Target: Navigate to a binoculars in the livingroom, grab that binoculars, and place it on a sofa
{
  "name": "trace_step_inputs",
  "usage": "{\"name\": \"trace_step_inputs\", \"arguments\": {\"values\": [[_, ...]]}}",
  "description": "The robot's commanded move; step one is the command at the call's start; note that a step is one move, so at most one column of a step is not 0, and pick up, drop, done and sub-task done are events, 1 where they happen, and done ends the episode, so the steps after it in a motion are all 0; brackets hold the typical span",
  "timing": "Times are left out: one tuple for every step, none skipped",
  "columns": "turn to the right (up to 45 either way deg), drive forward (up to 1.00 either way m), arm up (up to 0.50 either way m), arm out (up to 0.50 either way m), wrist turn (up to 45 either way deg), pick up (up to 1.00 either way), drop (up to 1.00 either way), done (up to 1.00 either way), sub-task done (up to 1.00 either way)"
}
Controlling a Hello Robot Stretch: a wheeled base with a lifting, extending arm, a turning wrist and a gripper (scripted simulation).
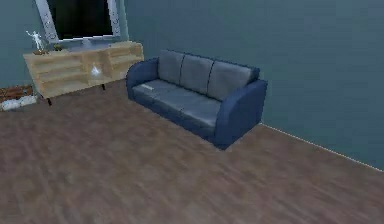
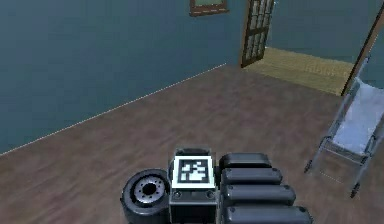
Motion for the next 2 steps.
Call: {"name": "trace_step_inputs", "arguments": {"values": [[-21.0, 0.0, 0.0, 0.0, 0.0, 0.0, 0.0, 0.0, 0.0], [0.0, 1.0, 0.0, 0.0, 0.0, 0.0, 0.0, 0.0, 0.0]]}}
